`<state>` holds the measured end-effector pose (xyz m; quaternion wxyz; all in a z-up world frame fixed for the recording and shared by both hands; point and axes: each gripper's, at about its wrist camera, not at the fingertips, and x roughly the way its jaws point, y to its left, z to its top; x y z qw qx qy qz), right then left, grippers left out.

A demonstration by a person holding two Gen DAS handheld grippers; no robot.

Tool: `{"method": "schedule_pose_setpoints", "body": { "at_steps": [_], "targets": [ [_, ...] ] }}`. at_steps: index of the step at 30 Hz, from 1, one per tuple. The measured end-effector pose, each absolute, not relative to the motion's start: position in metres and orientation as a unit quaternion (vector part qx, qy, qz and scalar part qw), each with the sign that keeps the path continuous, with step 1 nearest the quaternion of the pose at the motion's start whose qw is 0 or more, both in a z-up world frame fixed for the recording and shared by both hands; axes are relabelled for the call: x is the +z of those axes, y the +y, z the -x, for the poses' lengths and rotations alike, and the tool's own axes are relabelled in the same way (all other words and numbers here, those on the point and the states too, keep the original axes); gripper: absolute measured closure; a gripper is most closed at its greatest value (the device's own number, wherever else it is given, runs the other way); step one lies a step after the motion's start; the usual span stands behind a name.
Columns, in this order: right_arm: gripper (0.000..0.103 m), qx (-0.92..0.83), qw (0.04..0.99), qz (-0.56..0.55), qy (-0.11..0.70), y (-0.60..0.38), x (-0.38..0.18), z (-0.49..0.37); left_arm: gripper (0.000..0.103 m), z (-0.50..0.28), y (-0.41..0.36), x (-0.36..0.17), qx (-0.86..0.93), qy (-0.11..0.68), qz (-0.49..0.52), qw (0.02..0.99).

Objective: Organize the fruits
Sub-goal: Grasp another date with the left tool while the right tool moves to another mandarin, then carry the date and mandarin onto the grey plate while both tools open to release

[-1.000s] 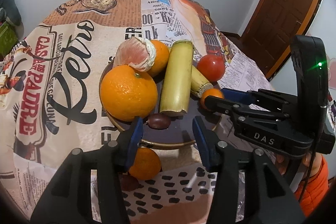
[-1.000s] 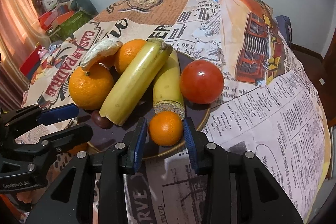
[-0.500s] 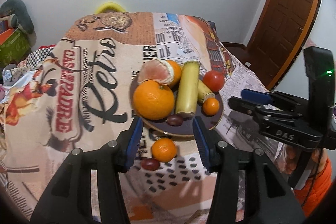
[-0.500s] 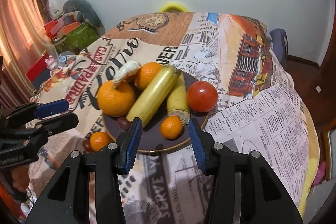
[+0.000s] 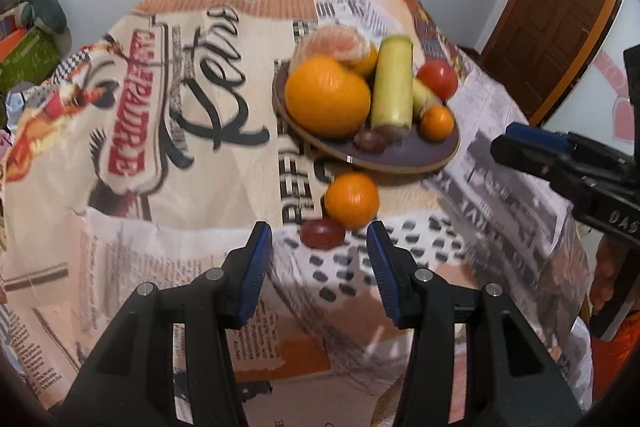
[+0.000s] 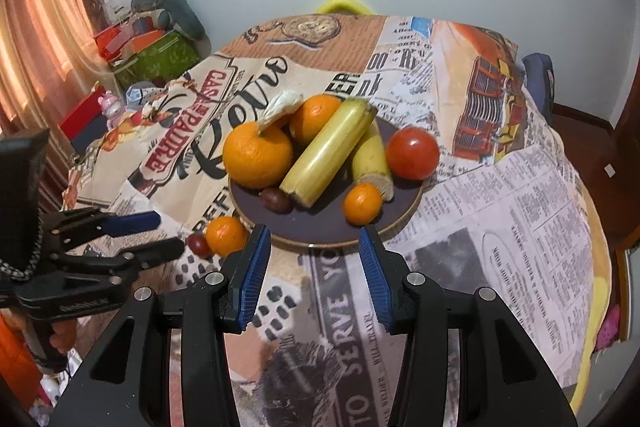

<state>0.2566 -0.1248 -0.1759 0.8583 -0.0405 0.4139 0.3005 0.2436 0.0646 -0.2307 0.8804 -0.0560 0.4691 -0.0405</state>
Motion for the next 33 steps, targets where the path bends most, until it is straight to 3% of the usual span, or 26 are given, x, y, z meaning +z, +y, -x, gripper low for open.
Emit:
{"method": "schedule_pose_setpoints", "body": {
  "at_steps": [6, 8, 15, 33],
  "targets": [
    [0.060, 0.303, 0.851, 0.040, 0.427, -0.120, -0.186, -0.254, 0.056, -0.251, 0.061, -0.248, -0.050, 0.481, 0.053, 0.874],
    [0.060, 0.304, 0.849, 0.042, 0.430, -0.119, -0.189, -0.254, 0.064, -0.255, 0.059, -0.252, -0.054, 0.481, 0.051, 0.873],
    [0.060, 0.316, 0.840, 0.035, 0.439, -0.111, -0.195, -0.255, 0.074, -0.259, 0.061, -0.257, -0.054, 0.473, 0.050, 0.878],
    [0.060, 0.357, 0.811, 0.079, 0.457, -0.049, -0.216, -0.249, 0.075, -0.227, 0.103, -0.235, -0.005, 0.433, 0.055, 0.900]
  ]
}}
